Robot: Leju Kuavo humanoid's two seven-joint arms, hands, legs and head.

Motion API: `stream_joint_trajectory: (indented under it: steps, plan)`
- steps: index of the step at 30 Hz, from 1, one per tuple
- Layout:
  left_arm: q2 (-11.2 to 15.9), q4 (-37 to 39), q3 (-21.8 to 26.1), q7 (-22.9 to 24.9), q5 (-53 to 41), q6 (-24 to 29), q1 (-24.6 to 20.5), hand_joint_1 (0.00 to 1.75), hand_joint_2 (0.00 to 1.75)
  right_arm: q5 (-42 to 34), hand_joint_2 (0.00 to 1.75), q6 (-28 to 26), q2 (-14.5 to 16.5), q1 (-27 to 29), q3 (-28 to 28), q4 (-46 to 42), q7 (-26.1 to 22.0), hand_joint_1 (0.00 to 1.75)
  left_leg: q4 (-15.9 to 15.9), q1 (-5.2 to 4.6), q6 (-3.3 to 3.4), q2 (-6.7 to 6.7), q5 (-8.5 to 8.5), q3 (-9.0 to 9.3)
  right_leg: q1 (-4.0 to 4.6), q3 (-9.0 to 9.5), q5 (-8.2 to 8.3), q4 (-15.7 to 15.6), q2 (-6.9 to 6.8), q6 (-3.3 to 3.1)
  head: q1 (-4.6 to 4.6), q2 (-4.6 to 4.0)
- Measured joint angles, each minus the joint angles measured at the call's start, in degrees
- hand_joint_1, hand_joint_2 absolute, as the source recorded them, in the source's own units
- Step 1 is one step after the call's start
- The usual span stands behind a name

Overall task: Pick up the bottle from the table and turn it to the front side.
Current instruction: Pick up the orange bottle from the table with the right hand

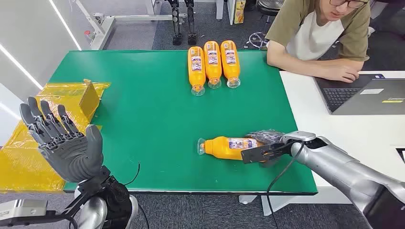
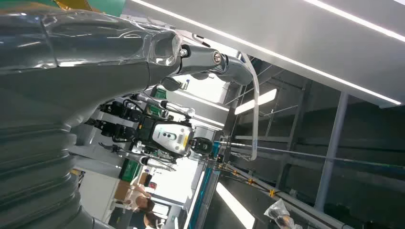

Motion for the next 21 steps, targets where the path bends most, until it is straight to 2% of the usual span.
stream_joint_trajectory:
  steps: [3, 9, 12, 16, 21]
  plan:
    - [0.0, 0.0, 0.0, 0.0, 0.0, 0.0, 0.0, 0.00, 1.75, 0.5, 1.75, -2.7, 0.8, 0.1, 0.2, 1.2, -0.9, 1.75, 0.0, 0.00, 0.00, 0.02, 0.00, 0.01, 0.00, 0.00, 0.00, 0.0, 0.02, 0.00, 0.00, 0.00]
    - [0.0, 0.0, 0.0, 0.0, 0.0, -0.3, 0.0, 0.00, 1.75, 0.5, 1.75, -15.7, 4.5, 2.0, -0.8, 5.2, -2.6, 1.75, 0.0, 0.01, 0.00, 0.03, 0.00, 0.02, 0.01, 0.00, 0.00, 0.0, 0.04, 0.00, 0.00, 0.00]
    - [0.0, 0.0, 0.0, 0.0, -0.1, -0.6, 0.0, 0.00, 1.75, -0.9, 1.75, -24.0, 6.4, 4.1, -3.0, 6.2, -3.1, 1.75, 0.0, 0.01, -0.01, 0.02, 0.01, 0.01, 0.02, 0.00, 0.00, 0.0, 0.02, 0.00, -0.01, 0.00]
    - [0.0, 1.1, 0.0, 0.0, 0.7, -3.8, -0.1, 0.00, 1.75, -2.7, 1.75, -37.6, 9.6, 8.0, -9.0, 6.2, -6.0, 1.75, 0.0, 0.04, -0.01, 0.02, 0.00, 0.00, 0.05, -0.01, -0.04, 0.0, 0.02, 0.00, 0.01, 0.00]
    - [-0.3, 8.6, 0.0, 0.1, 2.8, -8.7, -2.0, 0.00, 1.75, -2.7, 1.75, -54.1, 14.1, 13.8, -18.5, 2.0, -11.2, 1.75, 0.0, 0.04, -0.05, 0.01, -0.04, 0.01, 0.05, -0.02, -0.08, 0.0, 0.03, 0.00, 0.01, 0.00]
